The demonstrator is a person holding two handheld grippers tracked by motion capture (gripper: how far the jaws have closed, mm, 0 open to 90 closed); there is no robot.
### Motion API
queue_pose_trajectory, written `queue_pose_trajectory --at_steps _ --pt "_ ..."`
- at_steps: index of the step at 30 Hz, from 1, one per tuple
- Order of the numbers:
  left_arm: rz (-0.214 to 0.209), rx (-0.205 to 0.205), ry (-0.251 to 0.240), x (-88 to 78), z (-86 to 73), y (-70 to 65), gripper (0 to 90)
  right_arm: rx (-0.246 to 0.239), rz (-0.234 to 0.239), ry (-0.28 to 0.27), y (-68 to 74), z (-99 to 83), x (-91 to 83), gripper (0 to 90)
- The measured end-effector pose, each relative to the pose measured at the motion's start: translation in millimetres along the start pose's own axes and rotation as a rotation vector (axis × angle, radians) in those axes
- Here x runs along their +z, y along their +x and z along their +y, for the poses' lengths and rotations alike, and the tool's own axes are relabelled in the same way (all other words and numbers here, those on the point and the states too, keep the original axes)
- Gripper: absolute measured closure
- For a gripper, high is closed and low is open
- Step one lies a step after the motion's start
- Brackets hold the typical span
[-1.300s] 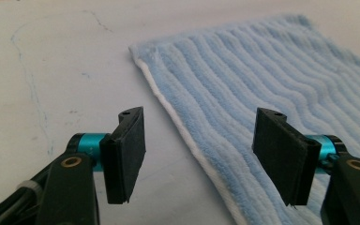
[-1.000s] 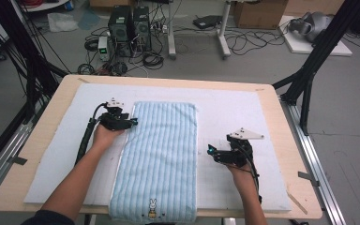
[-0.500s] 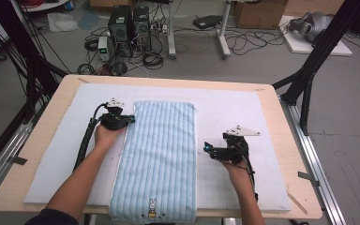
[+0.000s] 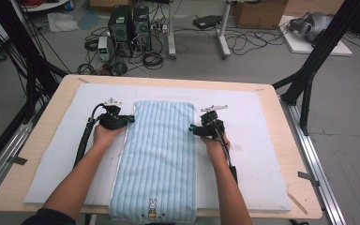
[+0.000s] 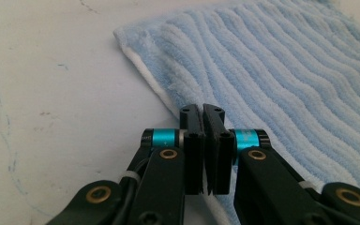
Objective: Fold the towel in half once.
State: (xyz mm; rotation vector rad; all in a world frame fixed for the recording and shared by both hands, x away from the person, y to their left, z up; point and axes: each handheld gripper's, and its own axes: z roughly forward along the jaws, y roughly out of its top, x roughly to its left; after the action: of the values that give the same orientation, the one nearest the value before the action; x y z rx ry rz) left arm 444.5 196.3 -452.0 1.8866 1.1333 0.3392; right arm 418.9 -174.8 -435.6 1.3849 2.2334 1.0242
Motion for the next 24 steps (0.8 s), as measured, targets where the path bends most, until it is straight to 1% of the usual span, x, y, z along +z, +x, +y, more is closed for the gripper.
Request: queue_pose_trajectory --at_steps 1,2,3,4,5,6,7,8,9,11,12,13,14,15,16,17,18,19,22,24 --pt "-0.004 -0.003 -0.002 -0.3 0.1 0.7 86.4 -0.002 -0.014 0.01 0.5 2.2 4.8 49.4" --pt "-0.008 -0.009 -0.003 -0.5 0.0 1.0 86.4 0.01 -0.02 0.026 1.0 3.8 8.9 50.9" --pt "-0.01 -0.005 0.0 -0.8 0.0 1.6 86.4 0.011 -0.012 0.031 0.6 4.8 12.6 53.2" --pt "-0.014 -0.008 -0.002 -0.9 -0.1 1.4 86.4 0.002 -0.031 0.033 2.6 5.3 14.4 56.7" --pt "-0.016 -0.006 -0.001 -1.0 -0.1 1.5 86.5 -0.013 -0.04 0.034 3.8 6.0 14.6 61.8" --pt "-0.02 -0.006 -0.006 -0.8 -0.3 1.3 86.5 -0.029 -0.039 0.035 3.1 6.0 14.5 70.3" --pt "-0.026 -0.003 -0.009 -0.9 -0.3 1.6 86.5 -0.052 -0.046 0.04 4.1 6.1 14.0 74.5" --pt "-0.037 -0.009 -0.009 -1.1 -0.4 2.4 86.6 -0.053 -0.034 0.043 4.7 6.5 14.2 80.5" --pt "-0.044 -0.014 -0.012 -1.5 -0.4 3.6 86.7 -0.068 -0.033 0.051 6.8 7.5 14.5 85.8" --pt "-0.059 -0.045 -0.045 -3.6 1.0 7.1 86.8 -0.087 -0.055 0.07 10.3 11.6 15.8 86.6" --pt "-0.066 -0.062 -0.076 -4.9 2.8 8.7 86.8 -0.084 -0.061 0.066 9.6 13.4 16.0 86.7" --pt "-0.079 -0.083 -0.099 -6.6 5.6 10.4 86.8 -0.077 -0.067 0.052 6.5 15.8 16.1 86.8" --pt "-0.094 -0.099 -0.114 -7.8 8.9 11.5 86.8 -0.056 -0.074 0.037 2.6 18.6 15.9 86.9" --pt "-0.097 -0.104 -0.13 -8.5 11.3 10.7 86.8 -0.039 -0.076 0.011 -0.9 21.3 14.9 86.9" --pt "-0.098 -0.095 -0.142 -9.5 12.2 9.4 86.8 -0.023 -0.071 -0.009 -3.0 22.8 14.2 86.9" --pt "-0.104 -0.093 -0.139 -9.6 12.0 8.8 86.8 -0.008 -0.063 -0.024 -4.4 22.6 13.9 86.9" --pt "-0.106 -0.077 -0.128 -9.9 11.4 8.7 86.7 -0.006 -0.055 -0.027 -4.8 21.9 14.0 86.9" --pt "-0.106 -0.071 -0.121 -10.6 10.9 8.8 86.7 -0.011 -0.053 -0.033 -3.9 19.7 13.5 86.9" --pt "-0.117 -0.07 -0.124 -14.7 8.9 10.1 86.7 0.005 -0.021 -0.057 -3.9 15.9 9.7 86.8" --pt "-0.125 -0.053 -0.129 -19.7 9.1 8.1 86.6 0.016 -0.004 -0.071 -2.9 15.5 4.5 86.8"
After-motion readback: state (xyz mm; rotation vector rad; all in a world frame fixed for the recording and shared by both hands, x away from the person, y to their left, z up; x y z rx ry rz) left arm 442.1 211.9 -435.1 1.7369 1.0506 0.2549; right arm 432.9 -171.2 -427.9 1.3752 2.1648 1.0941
